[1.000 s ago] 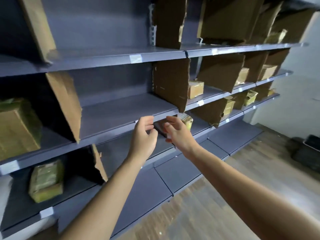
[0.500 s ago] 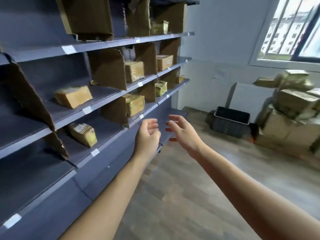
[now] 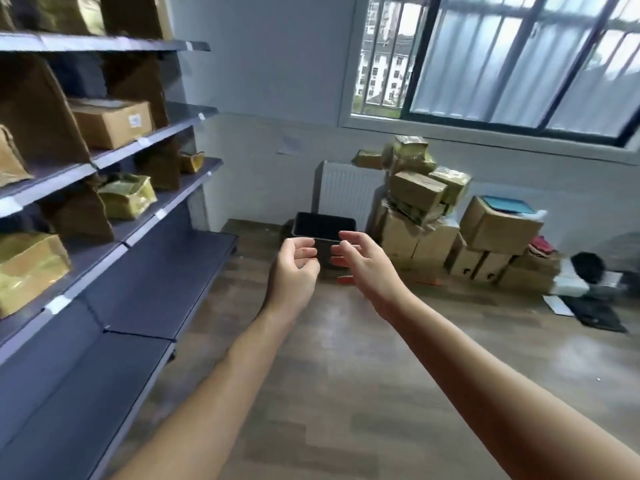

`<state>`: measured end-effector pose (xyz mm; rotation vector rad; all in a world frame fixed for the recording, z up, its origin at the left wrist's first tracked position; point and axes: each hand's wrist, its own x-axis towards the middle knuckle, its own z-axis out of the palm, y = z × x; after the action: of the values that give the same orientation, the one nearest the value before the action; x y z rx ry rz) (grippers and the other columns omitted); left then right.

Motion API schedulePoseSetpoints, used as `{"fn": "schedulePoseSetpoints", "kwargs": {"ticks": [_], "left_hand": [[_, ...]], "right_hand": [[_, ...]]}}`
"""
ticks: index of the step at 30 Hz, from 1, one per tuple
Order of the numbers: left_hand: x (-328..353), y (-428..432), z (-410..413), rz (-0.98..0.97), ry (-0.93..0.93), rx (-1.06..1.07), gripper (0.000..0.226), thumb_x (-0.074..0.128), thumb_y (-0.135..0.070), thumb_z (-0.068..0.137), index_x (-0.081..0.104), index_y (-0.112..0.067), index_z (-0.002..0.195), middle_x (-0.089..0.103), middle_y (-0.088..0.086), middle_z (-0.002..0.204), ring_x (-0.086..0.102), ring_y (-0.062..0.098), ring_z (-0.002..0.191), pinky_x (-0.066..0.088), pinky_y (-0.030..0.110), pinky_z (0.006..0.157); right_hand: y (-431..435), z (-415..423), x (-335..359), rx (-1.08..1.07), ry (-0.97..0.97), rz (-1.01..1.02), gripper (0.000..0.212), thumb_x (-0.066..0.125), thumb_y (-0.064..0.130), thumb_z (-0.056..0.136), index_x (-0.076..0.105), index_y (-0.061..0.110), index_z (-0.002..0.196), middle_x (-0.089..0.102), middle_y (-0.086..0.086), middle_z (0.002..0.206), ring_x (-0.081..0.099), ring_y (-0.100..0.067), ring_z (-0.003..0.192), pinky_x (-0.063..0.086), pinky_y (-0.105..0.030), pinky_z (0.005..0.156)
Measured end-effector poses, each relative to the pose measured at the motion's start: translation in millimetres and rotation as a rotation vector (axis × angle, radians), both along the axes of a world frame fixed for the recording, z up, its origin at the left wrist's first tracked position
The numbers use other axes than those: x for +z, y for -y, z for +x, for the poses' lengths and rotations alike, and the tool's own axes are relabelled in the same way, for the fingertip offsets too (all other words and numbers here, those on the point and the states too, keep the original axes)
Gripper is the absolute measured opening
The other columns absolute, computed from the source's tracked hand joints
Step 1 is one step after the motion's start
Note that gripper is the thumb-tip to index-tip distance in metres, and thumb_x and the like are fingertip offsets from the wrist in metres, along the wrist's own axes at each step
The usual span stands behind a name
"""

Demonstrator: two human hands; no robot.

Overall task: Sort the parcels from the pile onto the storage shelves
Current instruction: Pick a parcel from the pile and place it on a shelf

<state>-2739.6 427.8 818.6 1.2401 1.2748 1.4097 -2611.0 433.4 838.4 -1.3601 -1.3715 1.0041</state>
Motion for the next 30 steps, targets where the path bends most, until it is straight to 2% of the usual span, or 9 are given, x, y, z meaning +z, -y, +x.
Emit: {"fn": "schedulePoseSetpoints", "kwargs": {"ticks": [3, 7, 11, 16, 21, 26, 30], "left_hand": [[7, -74, 31, 0.006, 0.022, -0.067, 0.032, 0.05, 0.004, 0.089, 0.056, -0.023, 0.106, 0.062, -0.001, 0.103, 0.061, 0.016, 0.103, 0.053, 0.044, 0.093], [15, -150, 75, -0.008, 0.061, -0.137, 0.03, 0.05, 0.005, 0.09, 0.056, -0.02, 0.105, 0.062, -0.002, 0.099, 0.062, 0.018, 0.099, 0.055, 0.035, 0.076], [12, -219, 117, -0.025, 0.039, -0.197, 0.03, 0.051, 0.003, 0.09, 0.057, -0.022, 0.105, 0.062, -0.002, 0.1, 0.061, 0.012, 0.096, 0.056, 0.035, 0.079], [7, -308, 178, -0.028, 0.022, -0.236, 0.032, 0.049, 0.003, 0.091, 0.055, -0.028, 0.096, 0.063, -0.002, 0.101, 0.062, 0.013, 0.096, 0.055, 0.03, 0.073], [12, -414, 257, -0.037, -0.018, -0.246, 0.028, 0.05, 0.002, 0.092, 0.056, -0.024, 0.1, 0.063, 0.0, 0.105, 0.061, 0.016, 0.102, 0.056, 0.036, 0.084], [26, -516, 341, -0.038, -0.039, -0.253, 0.027, 0.049, 0.0, 0.094, 0.056, -0.017, 0.113, 0.063, 0.001, 0.108, 0.061, 0.015, 0.103, 0.056, 0.034, 0.084], [24, -586, 389, -0.068, -0.026, -0.262, 0.026, 0.048, -0.001, 0.095, 0.056, -0.016, 0.113, 0.063, -0.002, 0.105, 0.061, 0.014, 0.101, 0.056, 0.036, 0.086]], "right_hand": [[-63, 34, 9, -0.088, 0.001, -0.014, 0.023, 0.047, 0.023, 0.103, 0.054, 0.024, 0.124, 0.067, -0.006, 0.118, 0.067, -0.015, 0.103, 0.055, -0.045, 0.089], [-127, 76, 12, -0.146, 0.0, -0.02, 0.027, 0.047, 0.022, 0.103, 0.053, 0.02, 0.13, 0.066, -0.007, 0.118, 0.067, -0.018, 0.104, 0.056, -0.041, 0.085], [-189, 115, 6, -0.189, -0.011, -0.004, 0.028, 0.047, 0.021, 0.103, 0.053, 0.018, 0.13, 0.067, -0.007, 0.118, 0.067, -0.018, 0.105, 0.055, -0.046, 0.089], [-276, 177, -3, -0.22, -0.026, 0.006, 0.028, 0.046, 0.021, 0.103, 0.053, 0.017, 0.131, 0.066, -0.008, 0.118, 0.066, -0.018, 0.104, 0.055, -0.045, 0.088], [-385, 263, -3, -0.243, -0.039, 0.032, 0.028, 0.047, 0.024, 0.103, 0.052, 0.019, 0.13, 0.066, -0.008, 0.118, 0.065, -0.018, 0.107, 0.056, -0.048, 0.089], [-492, 352, 5, -0.237, -0.038, 0.048, 0.025, 0.046, 0.024, 0.103, 0.051, 0.023, 0.127, 0.065, -0.005, 0.117, 0.065, -0.017, 0.105, 0.055, -0.044, 0.086], [-562, 405, 10, -0.262, -0.049, 0.038, 0.027, 0.045, 0.024, 0.104, 0.052, 0.019, 0.13, 0.066, -0.008, 0.11, 0.066, -0.017, 0.099, 0.056, -0.034, 0.077]]}}
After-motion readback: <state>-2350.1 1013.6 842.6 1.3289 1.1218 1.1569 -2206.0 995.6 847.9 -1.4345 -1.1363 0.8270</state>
